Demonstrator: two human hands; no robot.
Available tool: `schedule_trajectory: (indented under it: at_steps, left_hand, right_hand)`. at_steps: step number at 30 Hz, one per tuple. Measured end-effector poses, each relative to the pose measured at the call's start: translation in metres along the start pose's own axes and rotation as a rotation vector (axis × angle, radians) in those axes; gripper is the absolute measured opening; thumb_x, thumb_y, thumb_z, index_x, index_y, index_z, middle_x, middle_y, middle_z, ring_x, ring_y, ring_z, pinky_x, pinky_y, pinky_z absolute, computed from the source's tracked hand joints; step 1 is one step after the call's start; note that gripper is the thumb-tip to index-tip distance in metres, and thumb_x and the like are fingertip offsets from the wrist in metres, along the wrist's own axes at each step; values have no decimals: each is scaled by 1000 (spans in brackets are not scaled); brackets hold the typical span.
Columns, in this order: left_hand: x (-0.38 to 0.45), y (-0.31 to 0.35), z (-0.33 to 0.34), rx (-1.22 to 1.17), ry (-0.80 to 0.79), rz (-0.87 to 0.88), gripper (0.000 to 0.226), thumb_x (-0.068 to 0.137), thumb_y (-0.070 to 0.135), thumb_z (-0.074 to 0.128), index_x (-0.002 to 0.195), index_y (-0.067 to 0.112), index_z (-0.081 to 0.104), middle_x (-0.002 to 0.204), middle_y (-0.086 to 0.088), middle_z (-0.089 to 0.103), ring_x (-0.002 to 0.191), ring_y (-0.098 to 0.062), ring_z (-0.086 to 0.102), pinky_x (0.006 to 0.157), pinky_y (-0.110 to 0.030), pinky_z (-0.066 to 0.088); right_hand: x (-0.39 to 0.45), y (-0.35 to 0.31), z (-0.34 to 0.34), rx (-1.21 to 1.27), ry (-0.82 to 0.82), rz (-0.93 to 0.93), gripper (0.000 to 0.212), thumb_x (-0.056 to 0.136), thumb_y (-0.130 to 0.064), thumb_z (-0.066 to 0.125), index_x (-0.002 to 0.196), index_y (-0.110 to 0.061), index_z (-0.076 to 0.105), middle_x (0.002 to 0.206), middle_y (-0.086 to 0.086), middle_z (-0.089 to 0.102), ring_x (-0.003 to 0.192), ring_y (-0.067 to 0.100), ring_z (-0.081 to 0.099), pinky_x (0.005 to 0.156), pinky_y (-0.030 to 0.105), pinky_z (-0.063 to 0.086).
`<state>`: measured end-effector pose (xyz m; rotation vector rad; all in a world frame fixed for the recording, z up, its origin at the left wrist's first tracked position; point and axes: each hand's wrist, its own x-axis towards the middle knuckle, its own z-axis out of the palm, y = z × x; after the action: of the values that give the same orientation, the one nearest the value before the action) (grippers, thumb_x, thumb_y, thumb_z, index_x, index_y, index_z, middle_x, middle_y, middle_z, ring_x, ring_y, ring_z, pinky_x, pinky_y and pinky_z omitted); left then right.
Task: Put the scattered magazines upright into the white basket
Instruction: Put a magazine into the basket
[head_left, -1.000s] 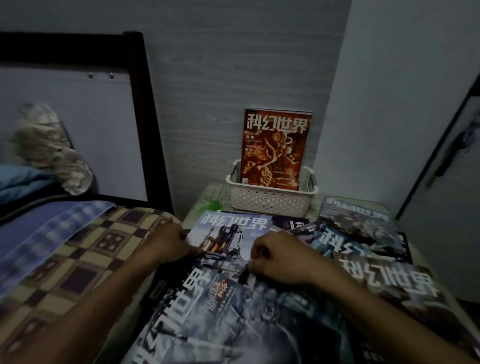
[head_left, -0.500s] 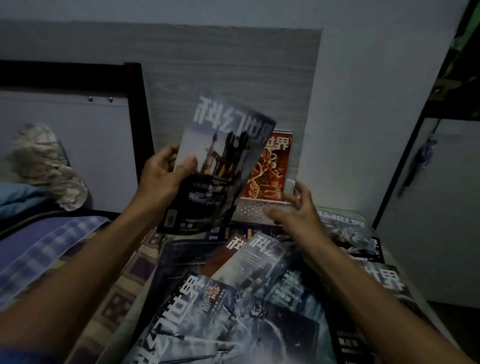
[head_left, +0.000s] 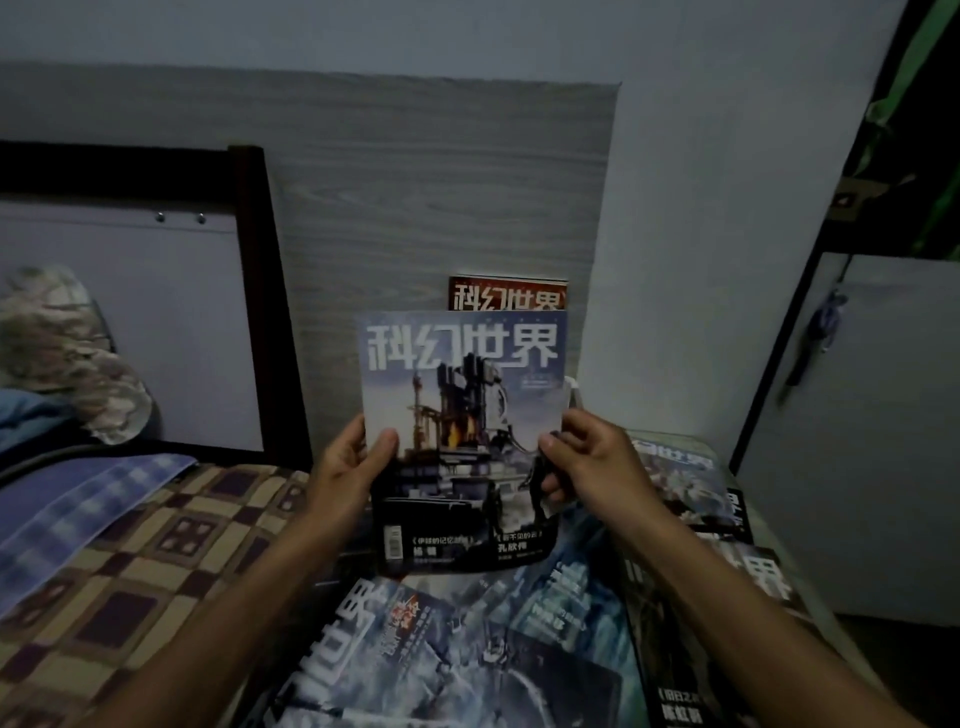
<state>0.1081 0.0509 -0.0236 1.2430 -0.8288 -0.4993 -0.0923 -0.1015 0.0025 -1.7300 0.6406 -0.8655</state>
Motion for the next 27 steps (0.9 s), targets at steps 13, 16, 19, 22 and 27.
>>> schedule_trajectory:
  at_steps: [13, 16, 19, 22, 27]
  left_hand:
    - [154, 59, 33, 373, 243, 293, 10, 87, 12, 70, 96, 16, 68, 84, -1, 66, 80, -21, 69, 71, -34, 61]
    - [199, 39, 46, 472, 241, 283, 8, 87, 11, 69, 92, 18, 69, 88, -4, 69, 85, -26, 69, 79, -47, 59]
    - [226, 5, 55, 534, 266, 248, 4, 87, 12, 69, 85, 14, 67, 88, -8, 68, 84, -27, 67, 79, -48, 58]
    - [241, -31, 60, 585, 296, 187, 12, 87, 16, 69, 79, 20, 62, 83, 1, 64, 84, -22, 65, 78, -42, 58]
    - [252, -70, 57, 659, 291, 126, 16, 87, 15, 68, 78, 25, 60, 79, 10, 60, 80, -14, 61, 77, -34, 54]
  right_hand:
    - [149, -45, -18, -98, 477, -199, 16, 86, -13, 66, 80, -25, 56, 79, 5, 70, 74, 27, 69, 70, 49, 60]
    - [194, -27, -22, -138, 548, -123, 15, 85, -17, 67, 77, -25, 57, 83, 6, 72, 78, 28, 69, 74, 51, 59]
    - [222, 4, -19, -225, 574, -47, 3, 85, -19, 67, 82, -19, 66, 83, 4, 73, 78, 26, 69, 76, 47, 59]
    - [235, 35, -14, -277, 573, 30, 7, 86, -18, 67, 85, -12, 70, 85, 8, 73, 80, 28, 69, 76, 44, 59]
    - [240, 78, -6, -308, 522, 102, 15, 87, -16, 68, 73, -10, 72, 79, 11, 73, 77, 28, 70, 77, 43, 59]
